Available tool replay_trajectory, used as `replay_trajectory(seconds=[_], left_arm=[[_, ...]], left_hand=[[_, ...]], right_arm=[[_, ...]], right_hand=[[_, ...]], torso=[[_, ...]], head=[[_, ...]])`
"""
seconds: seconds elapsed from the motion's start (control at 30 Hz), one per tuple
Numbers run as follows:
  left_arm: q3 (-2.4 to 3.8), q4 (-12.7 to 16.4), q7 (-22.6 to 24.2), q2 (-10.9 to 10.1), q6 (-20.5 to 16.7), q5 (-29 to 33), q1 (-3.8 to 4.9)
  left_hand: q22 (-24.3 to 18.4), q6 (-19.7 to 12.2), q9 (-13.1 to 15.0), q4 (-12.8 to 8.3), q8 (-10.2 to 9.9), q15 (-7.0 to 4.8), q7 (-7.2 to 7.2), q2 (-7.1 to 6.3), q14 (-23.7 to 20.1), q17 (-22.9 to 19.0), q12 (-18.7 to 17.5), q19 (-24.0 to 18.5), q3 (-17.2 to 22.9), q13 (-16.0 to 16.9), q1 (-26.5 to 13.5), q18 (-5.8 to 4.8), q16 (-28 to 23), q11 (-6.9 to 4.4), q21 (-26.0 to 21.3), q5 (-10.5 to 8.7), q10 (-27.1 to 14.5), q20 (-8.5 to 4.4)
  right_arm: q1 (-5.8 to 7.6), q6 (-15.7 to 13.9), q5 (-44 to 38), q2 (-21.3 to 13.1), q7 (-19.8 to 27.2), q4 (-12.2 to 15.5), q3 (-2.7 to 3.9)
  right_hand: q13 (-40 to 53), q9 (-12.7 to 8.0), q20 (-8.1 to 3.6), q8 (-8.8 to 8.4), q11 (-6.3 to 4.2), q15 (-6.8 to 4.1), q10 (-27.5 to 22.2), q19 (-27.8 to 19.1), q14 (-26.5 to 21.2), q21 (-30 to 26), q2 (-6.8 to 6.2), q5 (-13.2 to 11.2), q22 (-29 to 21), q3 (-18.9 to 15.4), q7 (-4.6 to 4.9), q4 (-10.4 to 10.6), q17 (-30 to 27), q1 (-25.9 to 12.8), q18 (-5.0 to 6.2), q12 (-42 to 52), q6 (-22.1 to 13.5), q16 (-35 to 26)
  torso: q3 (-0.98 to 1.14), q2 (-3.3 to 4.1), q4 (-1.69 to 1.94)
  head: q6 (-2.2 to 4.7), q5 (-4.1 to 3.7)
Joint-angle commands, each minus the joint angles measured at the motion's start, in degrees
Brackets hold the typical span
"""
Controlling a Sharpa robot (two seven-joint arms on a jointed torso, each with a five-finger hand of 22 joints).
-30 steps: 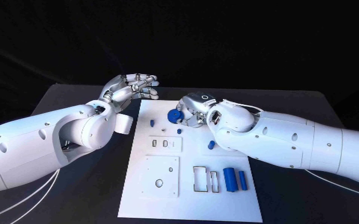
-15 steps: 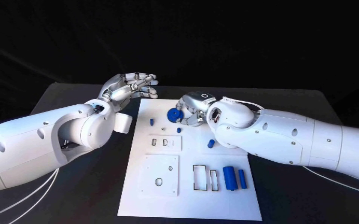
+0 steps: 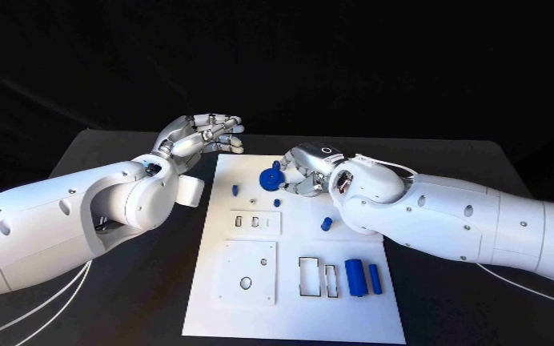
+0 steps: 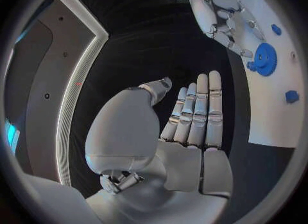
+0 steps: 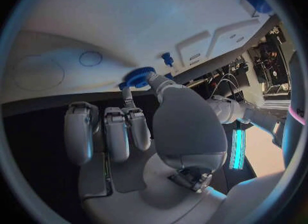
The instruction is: Assemble the parts on the task board
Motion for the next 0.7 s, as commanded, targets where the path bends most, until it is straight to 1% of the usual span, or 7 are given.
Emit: replay_trajectory(seconds=[0.03,0.17,0.23,0.4,0.43,0.6,0.7], left_arm=[[0.04,-0.3,0.7,0.0,0.6,0.2,0.06],[0.04,-0.8,0.8,-0.1,0.6,0.2,0.06],[0.04,-1.1,0.8,-0.1,0.6,0.3,0.06],[0.03,-1.4,0.8,-0.2,0.6,0.4,0.05],[0.03,-1.5,0.8,-0.2,0.6,0.4,0.05],[0.01,-1.8,0.8,0.0,0.8,0.5,0.04],[0.00,-1.9,0.8,0.2,0.9,0.6,0.03]], left_hand=[[0.1,-0.5,0.1,-0.3,-0.3,0.02,1.88,0.16,-0.4,0.1,-0.4,-0.3,-0.1,0.1,0.0,0.53,0.0,0.18,0.2,0.12,-0.3,0.09],[0.1,-0.5,0.1,-0.3,-0.3,0.02,1.88,0.16,-0.4,0.1,-0.4,-0.3,-0.1,0.1,0.0,0.53,0.0,0.18,0.2,0.12,-0.3,0.09],[0.1,-0.5,0.1,-0.3,-0.3,0.02,1.88,0.16,-0.4,0.1,-0.4,-0.3,-0.1,0.1,0.0,0.53,0.0,0.18,0.2,0.12,-0.3,0.09],[0.1,-0.5,0.1,-0.3,-0.3,0.02,1.88,0.16,-0.4,0.1,-0.4,-0.3,-0.1,0.1,0.0,0.53,0.0,0.18,0.2,0.12,-0.3,0.09],[0.1,-0.5,0.1,-0.3,-0.3,0.02,1.88,0.16,-0.4,0.1,-0.4,-0.3,-0.1,0.1,0.0,0.53,0.0,0.18,0.2,0.12,-0.3,0.09],[0.2,-0.5,0.1,-0.3,-0.4,0.04,1.90,0.19,-0.5,0.2,-0.4,-0.5,-0.1,0.1,-0.1,0.57,0.0,0.20,0.3,0.12,-0.4,0.15],[0.2,-0.5,0.1,-0.3,-0.4,0.04,1.90,0.19,-0.5,0.2,-0.4,-0.5,-0.1,0.1,-0.1,0.57,0.0,0.20,0.3,0.12,-0.4,0.15]], right_arm=[[0.07,-7.6,0.9,-1.4,2.6,1.5,0.07],[0.65,-11.0,4.4,-5.1,4.0,4.6,0.20],[1.12,-11.2,7.2,-7.5,4.6,6.3,0.23],[2.11,-7.9,16.2,-13.6,7.0,10.0,0.26],[2.29,-6.9,18.3,-14.9,7.9,10.6,0.26],[2.82,-1.8,27.2,-20.7,14.3,11.5,0.24],[2.89,-2.4,27.7,-23.2,17.8,10.8,0.18]], right_hand=[[13.4,-0.1,0.00,0.03,0.10,0.05,4.7,0.3,6.0,0.3,-0.06,0.2,6.3,0.2,0.00,-0.1,15.1,0.8,-1.01,0.3,0.4,0.2],[13.1,-0.1,0.01,-0.15,0.17,0.04,4.5,-0.1,6.0,-0.2,-0.37,0.2,5.7,0.2,0.06,-0.2,15.1,0.8,-0.85,-0.1,0.3,0.2],[13.1,-0.1,0.01,-0.16,0.17,0.04,4.5,-0.1,6.0,-0.2,-0.38,0.2,5.7,0.2,0.06,-0.2,15.1,0.8,-0.85,-0.1,0.3,0.2],[12.3,-0.3,0.03,-0.33,0.30,0.07,3.9,-1.2,5.7,-1.7,-0.40,0.2,4.2,0.6,0.20,-0.6,14.2,1.5,-0.42,-1.0,0.5,-0.1],[11.8,-0.4,-0.03,-0.45,0.35,-0.01,3.5,-2.1,5.6,-2.7,-0.29,4.4,3.2,1.5,0.23,-0.9,13.5,2.2,-0.12,-1.6,0.7,-0.3],[9.0,-0.8,-0.05,-0.73,0.18,0.00,1.1,-5.4,4.6,-7.2,-1.79,2.9,-1.0,3.3,0.17,-3.2,10.0,4.8,1.00,-5.1,1.4,-1.8],[8.8,-0.9,0.17,-0.99,0.31,0.31,1.0,-4.9,4.7,-6.8,-2.13,2.5,-0.4,4.1,0.41,-4.4,10.5,6.1,0.81,-5.2,1.3,-1.7]], torso=[[0.05,-0.11,-0.06],[0.05,-0.30,-0.21],[0.04,-0.47,-0.31],[0.05,-0.95,-0.83],[0.08,-1.13,-0.98],[0.16,-1.72,-1.33],[0.24,-1.89,-1.42]], head=[[0.07,0.06],[0.30,-0.09],[0.39,-0.09],[0.55,-0.38],[0.48,-0.36],[0.34,-1.04],[0.26,-1.19]])
